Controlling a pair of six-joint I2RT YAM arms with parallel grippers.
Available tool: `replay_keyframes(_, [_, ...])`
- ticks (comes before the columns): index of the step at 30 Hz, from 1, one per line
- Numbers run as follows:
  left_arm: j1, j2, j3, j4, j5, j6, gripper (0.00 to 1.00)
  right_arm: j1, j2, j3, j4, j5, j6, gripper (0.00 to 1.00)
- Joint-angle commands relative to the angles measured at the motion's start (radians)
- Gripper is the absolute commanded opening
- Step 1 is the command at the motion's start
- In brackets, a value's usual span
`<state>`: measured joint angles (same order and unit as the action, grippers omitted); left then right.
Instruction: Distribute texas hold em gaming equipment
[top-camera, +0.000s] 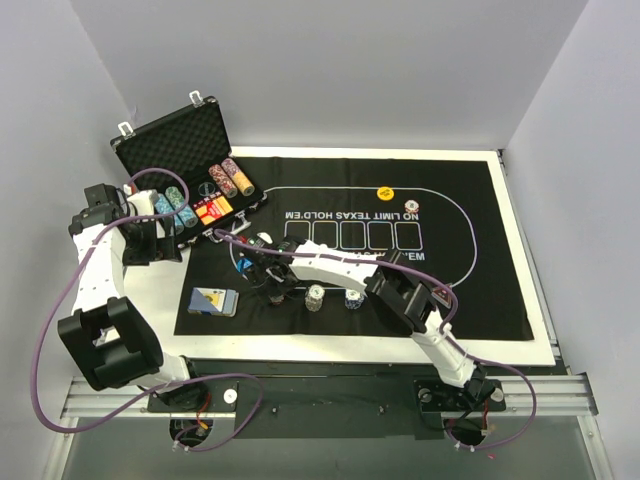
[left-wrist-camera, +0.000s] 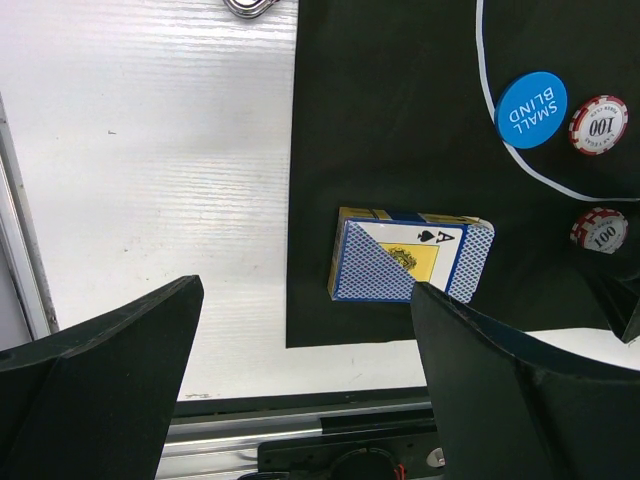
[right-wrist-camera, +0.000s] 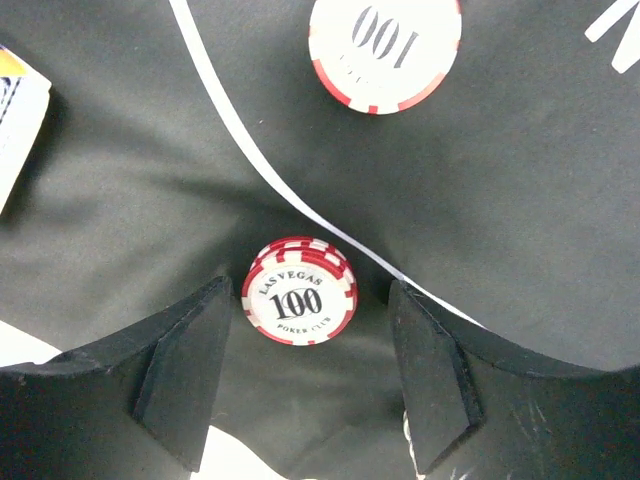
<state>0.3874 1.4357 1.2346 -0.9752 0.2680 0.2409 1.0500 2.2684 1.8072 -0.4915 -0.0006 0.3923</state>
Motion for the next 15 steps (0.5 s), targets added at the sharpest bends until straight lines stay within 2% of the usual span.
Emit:
replay_keyframes(1, [0.007,-0.038,0.0,0.033,0.002,0.017,0.97,0.027,-0.055,-0.025,-0.067,-0.002,0.0,0.59])
replay_keyframes(6, [0.005,-0.04,-0.001,0.032,0.004,0.014,0.97,0.028,-0.046,-0.017,-0.067,-0.002,0.006,0.52])
replay_keyframes(15, [0.007,-0.038,0.002,0.032,0.002,0.017,0.97,0.025,-0.052,-0.005,-0.067,-0.002,0.007,0.26])
